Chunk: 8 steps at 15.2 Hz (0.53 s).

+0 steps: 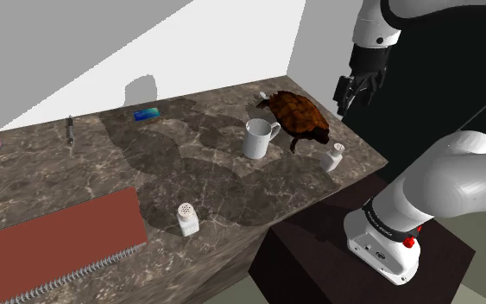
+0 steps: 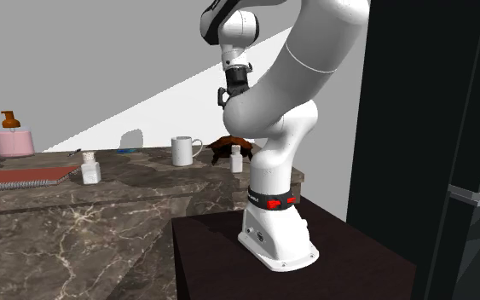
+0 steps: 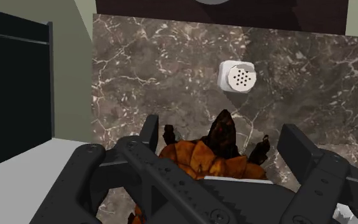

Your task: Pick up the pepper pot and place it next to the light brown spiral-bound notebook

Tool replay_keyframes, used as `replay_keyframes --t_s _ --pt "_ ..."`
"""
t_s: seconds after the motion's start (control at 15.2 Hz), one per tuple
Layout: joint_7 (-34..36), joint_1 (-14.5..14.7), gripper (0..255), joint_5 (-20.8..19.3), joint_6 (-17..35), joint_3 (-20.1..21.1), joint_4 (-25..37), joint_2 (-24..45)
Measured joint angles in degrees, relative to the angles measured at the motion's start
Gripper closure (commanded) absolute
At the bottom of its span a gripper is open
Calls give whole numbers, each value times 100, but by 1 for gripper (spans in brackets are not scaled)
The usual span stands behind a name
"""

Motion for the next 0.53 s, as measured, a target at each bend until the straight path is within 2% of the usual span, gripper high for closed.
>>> replay_keyframes --t_s 0.53 --pt "190 189 0 424 1490 49 -1386 115"
